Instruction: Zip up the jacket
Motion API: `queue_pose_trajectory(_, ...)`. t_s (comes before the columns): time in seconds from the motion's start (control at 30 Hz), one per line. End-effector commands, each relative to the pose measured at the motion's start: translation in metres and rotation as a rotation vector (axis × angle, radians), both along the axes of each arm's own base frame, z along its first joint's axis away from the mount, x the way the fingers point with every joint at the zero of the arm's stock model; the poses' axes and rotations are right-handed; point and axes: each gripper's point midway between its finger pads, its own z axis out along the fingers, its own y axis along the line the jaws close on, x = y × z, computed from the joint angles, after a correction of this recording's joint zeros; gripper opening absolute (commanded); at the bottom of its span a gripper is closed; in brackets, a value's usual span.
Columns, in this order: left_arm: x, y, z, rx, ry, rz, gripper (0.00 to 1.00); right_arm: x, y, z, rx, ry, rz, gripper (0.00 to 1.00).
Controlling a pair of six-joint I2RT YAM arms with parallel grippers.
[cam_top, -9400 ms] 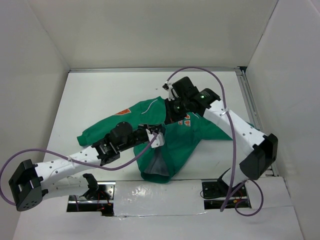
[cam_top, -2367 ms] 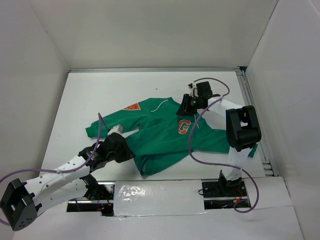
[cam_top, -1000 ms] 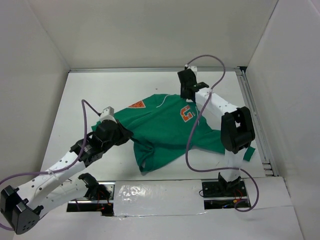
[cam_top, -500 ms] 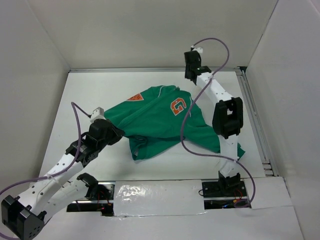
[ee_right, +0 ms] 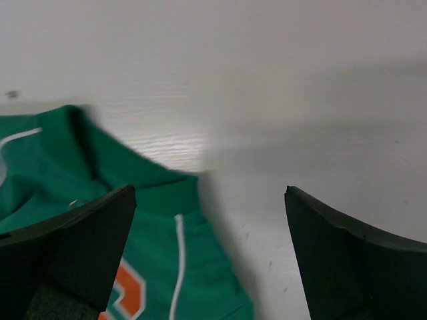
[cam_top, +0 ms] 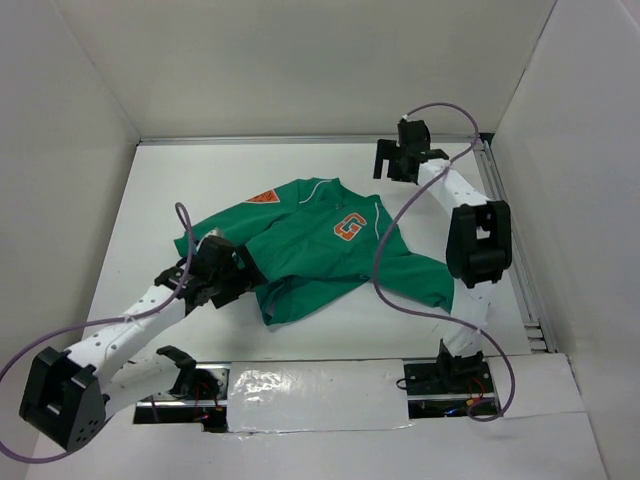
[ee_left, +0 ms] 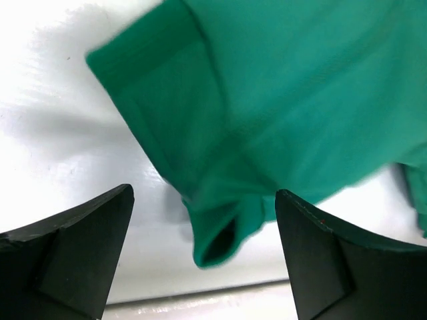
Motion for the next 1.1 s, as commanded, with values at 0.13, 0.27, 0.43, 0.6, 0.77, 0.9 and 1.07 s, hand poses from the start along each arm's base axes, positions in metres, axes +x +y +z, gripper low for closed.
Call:
queue_pose_trajectory(0.13, 0.001, 0.006, 0.082, -0.107, -0.128, 0.109, 0.99, -0.047, 0.019, 0.16, 0.212, -0.326, 0.055, 1.0)
queue_pose_trajectory(0.27, 0.024, 0.02, 0.127, -0.058, -0.233, 0.173, 0.99, -0.1, 0.018, 0.122, 0.251, -0.237, 0.029, 1.0)
queue_pose_trajectory(0.43, 0.103, -0.003, 0.192, 0.071, -0.452, -0.175, 0.99, -0.133, 0.016, 0.067, 0.201, -0.049, 0.076, 1.0)
queue_pose_trajectory(0.6, 0.205, -0.027, 0.144, 0.298, -0.472, -0.508, 0.99, -0.136, 0.025, 0.006, 0.205, 0.131, 0.14, 1.0)
queue_pose_trajectory(0.77, 0.279, -0.056, 0.086, 0.335, -0.519, -0.799, 0.99, -0.123, 0.025, -0.03, 0.186, 0.246, 0.125, 1.0)
queue_pose_trajectory(0.9, 0.314, -0.071, 0.07, 0.324, -0.558, -0.89, 0.99, -0.121, 0.023, -0.05, 0.174, 0.307, 0.124, 1.0)
queue_pose_trajectory(1.07, 0.337, -0.078, 0.014, 0.316, -0.489, -0.939, 0.99, -0.13, 0.029, -0.071, 0.193, 0.385, 0.142, 1.0)
